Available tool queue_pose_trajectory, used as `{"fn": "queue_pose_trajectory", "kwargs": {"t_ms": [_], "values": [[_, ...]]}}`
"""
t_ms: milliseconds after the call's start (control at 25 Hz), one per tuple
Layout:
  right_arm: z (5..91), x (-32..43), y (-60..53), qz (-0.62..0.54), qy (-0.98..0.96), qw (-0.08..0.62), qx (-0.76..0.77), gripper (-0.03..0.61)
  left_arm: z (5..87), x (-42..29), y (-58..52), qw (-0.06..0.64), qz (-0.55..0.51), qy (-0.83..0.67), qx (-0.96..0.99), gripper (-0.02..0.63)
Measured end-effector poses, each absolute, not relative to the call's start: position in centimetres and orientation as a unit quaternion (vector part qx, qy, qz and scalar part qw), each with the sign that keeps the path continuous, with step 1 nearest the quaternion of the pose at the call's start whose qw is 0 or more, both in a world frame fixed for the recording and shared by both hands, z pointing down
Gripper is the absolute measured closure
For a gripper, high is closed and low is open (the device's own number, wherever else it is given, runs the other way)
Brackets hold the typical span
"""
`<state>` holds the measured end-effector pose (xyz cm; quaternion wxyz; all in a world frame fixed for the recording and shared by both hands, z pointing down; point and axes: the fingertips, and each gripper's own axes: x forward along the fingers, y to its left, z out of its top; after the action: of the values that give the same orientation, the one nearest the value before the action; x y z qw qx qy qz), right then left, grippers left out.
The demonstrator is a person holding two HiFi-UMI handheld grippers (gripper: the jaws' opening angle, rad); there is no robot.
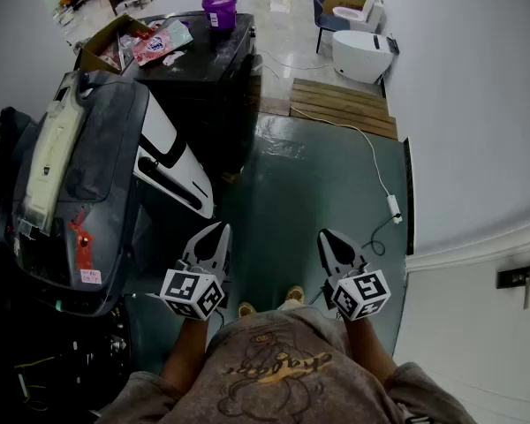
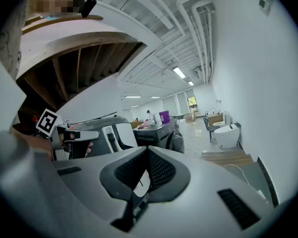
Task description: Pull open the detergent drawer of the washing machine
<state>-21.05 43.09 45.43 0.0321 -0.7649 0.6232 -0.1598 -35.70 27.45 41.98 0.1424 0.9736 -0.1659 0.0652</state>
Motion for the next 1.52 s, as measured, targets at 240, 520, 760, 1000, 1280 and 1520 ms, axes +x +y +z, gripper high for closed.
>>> {"fn": "queue_pose_trajectory", "kwargs": {"t_ms": [240,520,760,1000,1280,1520], "values": [[45.3,-19.5,43.4,-0.161,0.625,0.045,-0.763,0.575,41.9,-34.6,28.2,0.148,0.067,-0.178,0.97,0.591],[46.6,-16.7,45.0,-0.173,0.638,0.051,-0.749,0.575,42.5,-32.2,29.8,0.141,0.067,-0.198,0.968,0.591],[47.2,-14.2,45.7,-0.179,0.652,0.054,-0.735,0.575,42.6,-29.6,30.9,0.135,0.064,-0.21,0.966,0.591],[47.7,-12.4,44.6,-0.186,0.658,0.07,-0.727,0.575,42.8,-27.5,30.1,0.131,0.064,-0.213,0.966,0.591],[48.6,-9.0,42.6,-0.191,0.644,0.076,-0.737,0.575,43.7,-23.7,27.2,0.134,0.065,-0.2,0.968,0.591],[48.9,-5.5,38.4,-0.194,0.635,0.075,-0.744,0.575,44.1,-19.8,22.2,0.141,0.07,-0.192,0.969,0.591]]}}
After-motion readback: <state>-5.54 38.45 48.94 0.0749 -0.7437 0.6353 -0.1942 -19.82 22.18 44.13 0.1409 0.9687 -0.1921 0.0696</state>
